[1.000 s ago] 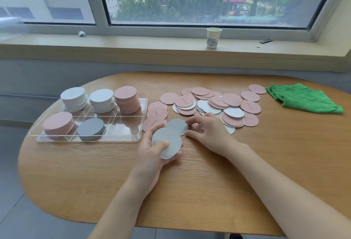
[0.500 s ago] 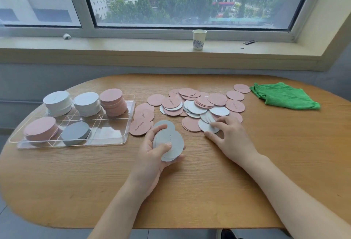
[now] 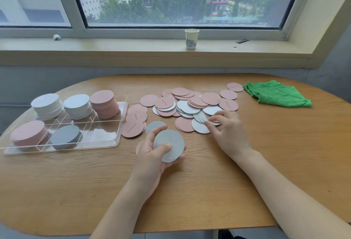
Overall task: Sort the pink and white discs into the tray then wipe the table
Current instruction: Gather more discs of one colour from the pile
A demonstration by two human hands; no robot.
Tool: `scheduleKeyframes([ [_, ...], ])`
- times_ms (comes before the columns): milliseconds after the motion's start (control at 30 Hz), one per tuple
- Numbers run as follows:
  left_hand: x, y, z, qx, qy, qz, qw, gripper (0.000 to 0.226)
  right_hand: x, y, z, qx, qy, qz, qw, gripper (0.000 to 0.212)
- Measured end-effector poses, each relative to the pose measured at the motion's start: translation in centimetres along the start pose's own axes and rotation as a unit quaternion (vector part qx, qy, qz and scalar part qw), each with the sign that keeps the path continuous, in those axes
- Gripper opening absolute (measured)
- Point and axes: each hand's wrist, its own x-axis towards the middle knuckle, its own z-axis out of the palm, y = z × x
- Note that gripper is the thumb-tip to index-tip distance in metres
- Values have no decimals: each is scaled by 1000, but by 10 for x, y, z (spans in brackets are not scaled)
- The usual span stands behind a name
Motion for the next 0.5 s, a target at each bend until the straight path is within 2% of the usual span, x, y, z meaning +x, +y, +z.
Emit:
scheduleKeyframes([
  [67, -1, 0, 1, 3, -3, -2, 1000, 46, 12, 3, -2, -19, 5, 35, 999, 30],
  [167, -2, -1, 3, 6, -6, -2, 1000, 46, 32, 13, 1, -69, -44, 127, 989, 51],
  [267, -2, -1, 5, 8, -7, -4, 1000, 45, 44, 19, 6, -78, -68, 176, 979, 61],
  [367, 0, -1, 6, 12, -7, -3, 1000, 45, 54, 21, 8, -2, -58, 209, 976, 57],
  [500, 2, -2, 7, 20, -3, -1, 1000, 45, 64, 15, 5, 99, -59, 292, 950, 62],
])
